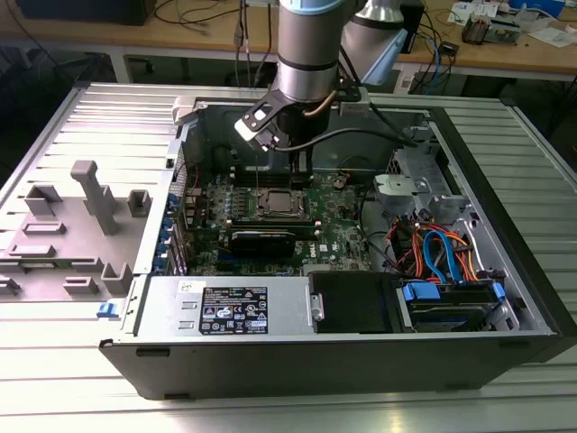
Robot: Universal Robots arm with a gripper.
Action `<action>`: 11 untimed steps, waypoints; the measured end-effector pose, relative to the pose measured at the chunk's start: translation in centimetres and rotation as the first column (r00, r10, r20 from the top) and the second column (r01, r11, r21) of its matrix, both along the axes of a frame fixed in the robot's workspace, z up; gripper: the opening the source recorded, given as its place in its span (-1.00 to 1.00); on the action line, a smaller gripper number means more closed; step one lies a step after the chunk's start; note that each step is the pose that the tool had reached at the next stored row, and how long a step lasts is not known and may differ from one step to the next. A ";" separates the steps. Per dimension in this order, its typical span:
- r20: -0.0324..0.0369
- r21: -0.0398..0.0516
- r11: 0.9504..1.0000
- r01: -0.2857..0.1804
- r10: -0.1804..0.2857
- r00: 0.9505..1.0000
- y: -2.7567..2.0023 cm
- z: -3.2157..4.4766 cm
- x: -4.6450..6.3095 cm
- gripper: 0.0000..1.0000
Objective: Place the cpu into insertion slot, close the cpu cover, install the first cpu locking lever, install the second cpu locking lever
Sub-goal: 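Close the cpu cover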
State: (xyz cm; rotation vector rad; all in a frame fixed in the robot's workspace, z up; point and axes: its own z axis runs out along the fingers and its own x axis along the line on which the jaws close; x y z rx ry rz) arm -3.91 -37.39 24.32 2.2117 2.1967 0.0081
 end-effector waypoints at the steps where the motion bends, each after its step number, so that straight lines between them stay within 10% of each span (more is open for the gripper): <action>1: 0.000 0.000 1.000 0.000 0.000 1.000 0.00 -0.09 -0.3 -0.79; 7: 0.000 0.001 1.000 -0.027 0.027 1.000 0.00 -0.90 -1.7 -0.79; 11: -0.014 0.004 0.999 -0.045 0.045 0.999 0.00 -1.02 -2.1 -0.79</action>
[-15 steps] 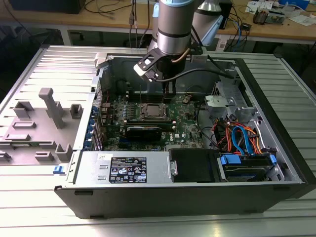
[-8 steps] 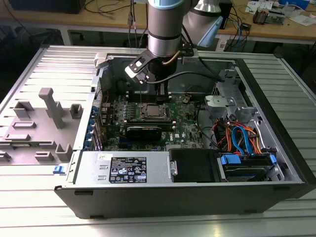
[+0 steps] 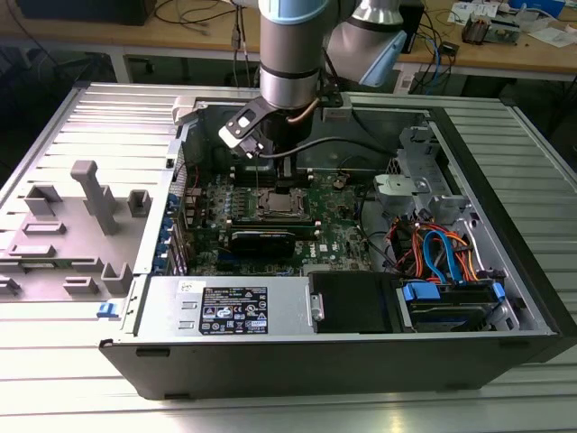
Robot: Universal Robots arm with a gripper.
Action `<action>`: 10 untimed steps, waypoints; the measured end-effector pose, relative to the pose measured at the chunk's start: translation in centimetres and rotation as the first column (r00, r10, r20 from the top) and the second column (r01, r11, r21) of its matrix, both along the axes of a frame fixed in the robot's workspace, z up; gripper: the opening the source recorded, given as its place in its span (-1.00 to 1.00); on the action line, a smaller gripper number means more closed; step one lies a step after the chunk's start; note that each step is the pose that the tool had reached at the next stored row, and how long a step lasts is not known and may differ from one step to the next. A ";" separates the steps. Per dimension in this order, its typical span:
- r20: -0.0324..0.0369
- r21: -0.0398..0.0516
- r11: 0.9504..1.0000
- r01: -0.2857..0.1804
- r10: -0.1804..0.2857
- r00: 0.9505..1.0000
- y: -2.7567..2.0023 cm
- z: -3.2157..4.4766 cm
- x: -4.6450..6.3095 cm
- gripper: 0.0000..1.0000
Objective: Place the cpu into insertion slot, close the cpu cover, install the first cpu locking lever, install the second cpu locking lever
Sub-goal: 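Close the cpu cover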
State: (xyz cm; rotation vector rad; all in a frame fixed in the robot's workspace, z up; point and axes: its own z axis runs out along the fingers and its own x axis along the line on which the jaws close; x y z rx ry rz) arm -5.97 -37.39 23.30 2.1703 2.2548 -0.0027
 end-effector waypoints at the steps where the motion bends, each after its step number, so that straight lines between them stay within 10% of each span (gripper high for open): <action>1: -0.003 0.000 1.000 -0.009 0.009 1.000 0.00 -0.10 -0.1 -0.79; 10: -0.004 0.002 0.999 -0.039 0.039 0.999 -0.04 -0.85 -1.7 -0.79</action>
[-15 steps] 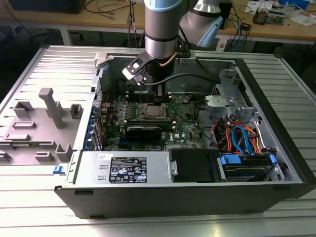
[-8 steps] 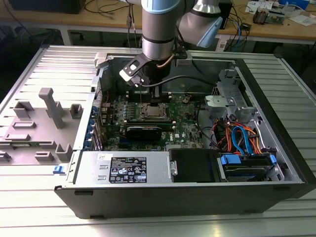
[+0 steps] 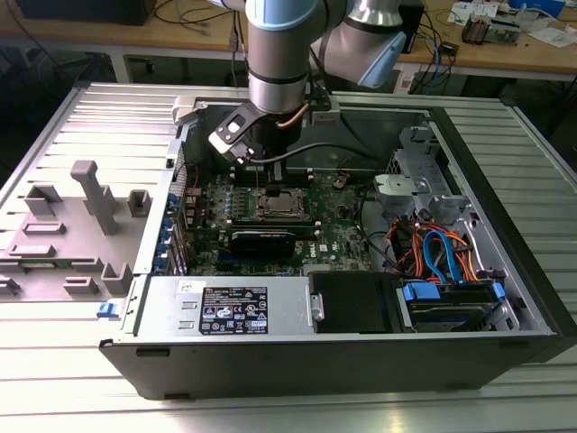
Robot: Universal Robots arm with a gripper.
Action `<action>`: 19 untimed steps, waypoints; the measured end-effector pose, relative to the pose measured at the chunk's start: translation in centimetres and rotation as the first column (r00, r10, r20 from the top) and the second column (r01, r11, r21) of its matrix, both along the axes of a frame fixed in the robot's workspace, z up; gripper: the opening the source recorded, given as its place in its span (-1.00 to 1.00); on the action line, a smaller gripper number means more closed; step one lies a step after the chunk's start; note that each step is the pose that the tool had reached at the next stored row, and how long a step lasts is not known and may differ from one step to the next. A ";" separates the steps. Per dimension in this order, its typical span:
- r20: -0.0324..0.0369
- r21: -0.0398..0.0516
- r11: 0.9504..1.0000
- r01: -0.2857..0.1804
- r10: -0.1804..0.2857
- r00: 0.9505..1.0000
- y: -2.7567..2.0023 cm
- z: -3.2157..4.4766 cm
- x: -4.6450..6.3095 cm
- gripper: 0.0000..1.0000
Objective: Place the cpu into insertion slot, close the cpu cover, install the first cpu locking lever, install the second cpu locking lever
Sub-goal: 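Close the cpu cover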
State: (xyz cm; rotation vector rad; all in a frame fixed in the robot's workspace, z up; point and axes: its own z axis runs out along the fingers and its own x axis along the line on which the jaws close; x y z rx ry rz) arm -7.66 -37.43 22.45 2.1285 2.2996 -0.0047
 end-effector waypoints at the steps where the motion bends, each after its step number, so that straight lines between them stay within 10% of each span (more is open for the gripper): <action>1: 0.000 0.000 1.000 0.000 0.000 1.000 0.00 -0.12 -0.1 -0.79; 9: 0.000 0.000 1.000 0.000 0.000 1.000 0.00 -1.74 -0.9 -0.79; 19: 0.000 0.000 1.000 0.000 0.000 1.000 0.02 -1.33 0.0 -0.79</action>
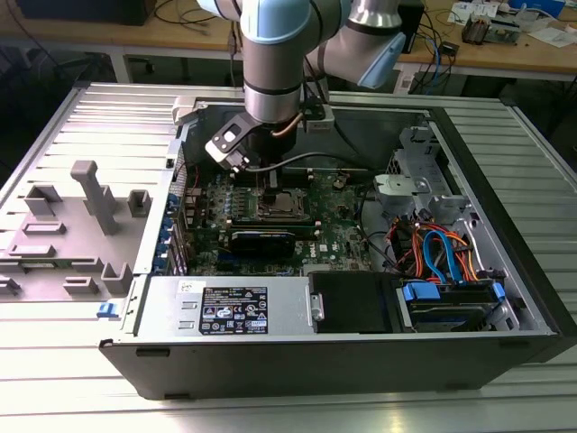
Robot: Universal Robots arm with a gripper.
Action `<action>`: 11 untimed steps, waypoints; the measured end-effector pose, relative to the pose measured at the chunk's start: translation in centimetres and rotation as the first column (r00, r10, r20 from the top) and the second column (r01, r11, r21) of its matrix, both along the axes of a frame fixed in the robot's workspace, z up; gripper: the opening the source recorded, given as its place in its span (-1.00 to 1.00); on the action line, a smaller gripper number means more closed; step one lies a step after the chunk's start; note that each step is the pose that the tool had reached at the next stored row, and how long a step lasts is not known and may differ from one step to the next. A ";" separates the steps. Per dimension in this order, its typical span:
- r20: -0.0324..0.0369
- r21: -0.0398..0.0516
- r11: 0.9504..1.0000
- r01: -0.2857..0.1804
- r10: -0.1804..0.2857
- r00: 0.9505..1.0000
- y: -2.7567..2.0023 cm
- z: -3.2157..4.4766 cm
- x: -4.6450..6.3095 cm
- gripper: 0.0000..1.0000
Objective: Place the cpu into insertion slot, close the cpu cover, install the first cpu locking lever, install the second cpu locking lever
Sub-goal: 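Close the cpu cover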
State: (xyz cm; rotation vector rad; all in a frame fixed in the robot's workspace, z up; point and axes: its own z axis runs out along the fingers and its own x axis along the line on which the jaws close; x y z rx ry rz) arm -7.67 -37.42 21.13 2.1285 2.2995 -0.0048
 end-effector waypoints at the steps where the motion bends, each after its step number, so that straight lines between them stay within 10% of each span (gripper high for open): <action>1: 0.000 0.000 1.000 0.000 0.000 1.000 0.01 0.00 0.2 -0.79; 11: 0.000 -0.001 1.000 0.000 0.000 1.000 0.08 0.00 1.9 -0.79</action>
